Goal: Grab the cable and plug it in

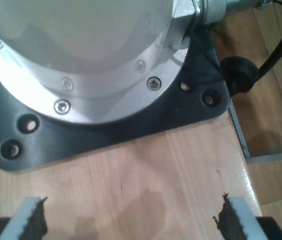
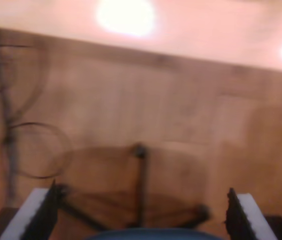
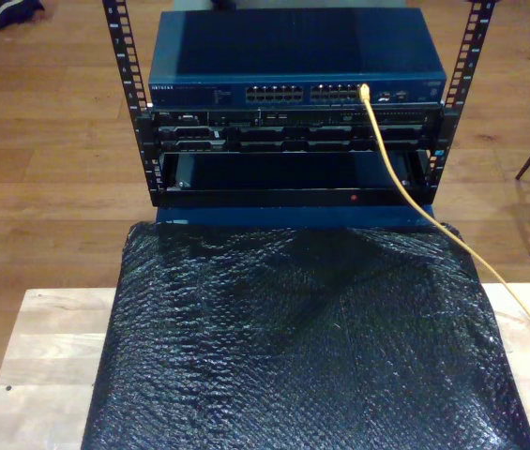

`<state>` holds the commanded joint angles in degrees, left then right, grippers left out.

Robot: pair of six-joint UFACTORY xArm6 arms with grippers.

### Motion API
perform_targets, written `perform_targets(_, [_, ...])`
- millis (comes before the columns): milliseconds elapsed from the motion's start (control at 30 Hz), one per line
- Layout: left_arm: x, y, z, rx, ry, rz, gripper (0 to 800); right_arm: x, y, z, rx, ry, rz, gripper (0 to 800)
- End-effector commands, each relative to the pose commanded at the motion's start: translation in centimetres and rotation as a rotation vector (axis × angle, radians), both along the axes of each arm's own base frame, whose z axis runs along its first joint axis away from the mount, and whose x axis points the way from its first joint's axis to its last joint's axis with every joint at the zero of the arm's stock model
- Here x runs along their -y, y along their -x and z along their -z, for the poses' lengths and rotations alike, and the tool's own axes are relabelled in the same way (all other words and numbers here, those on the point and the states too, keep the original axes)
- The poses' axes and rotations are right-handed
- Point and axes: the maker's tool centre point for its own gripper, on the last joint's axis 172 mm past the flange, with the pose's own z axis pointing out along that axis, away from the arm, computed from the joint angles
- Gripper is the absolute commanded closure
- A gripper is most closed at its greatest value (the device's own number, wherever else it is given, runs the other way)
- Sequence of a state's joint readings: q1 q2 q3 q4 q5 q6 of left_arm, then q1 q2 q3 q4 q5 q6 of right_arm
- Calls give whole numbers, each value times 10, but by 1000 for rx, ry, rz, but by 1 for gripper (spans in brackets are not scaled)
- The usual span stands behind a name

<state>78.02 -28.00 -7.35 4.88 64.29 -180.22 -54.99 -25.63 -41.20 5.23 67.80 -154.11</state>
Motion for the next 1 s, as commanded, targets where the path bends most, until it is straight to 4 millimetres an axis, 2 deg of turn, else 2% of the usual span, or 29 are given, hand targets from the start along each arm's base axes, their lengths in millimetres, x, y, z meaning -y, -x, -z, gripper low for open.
perform_targets(200, [0, 0, 0, 0, -2, 0, 0, -17, 80, 23, -103, -62, -36, 7])
perform_targets(400, [0, 0, 0, 0, 0, -2, 0, -40, 130, 48, -100, -119, -54, 7])
perform_targets(533, [0, 0, 0, 0, 0, -2, 0, -54, 150, 64, -96, -153, -53, 7])
perform_targets(767, [0, 0, 0, 0, -2, 0, 0, -82, 170, 99, -100, -207, -27, 7])
perform_targets(900, [0, 0, 0, 0, -2, -2, 0, -88, 175, 125, -95, -195, -4, 7])
perform_targets(1000, [0, 0, 0, 0, -2, 0, 0, -82, 175, 131, -83, -139, 1, 9])
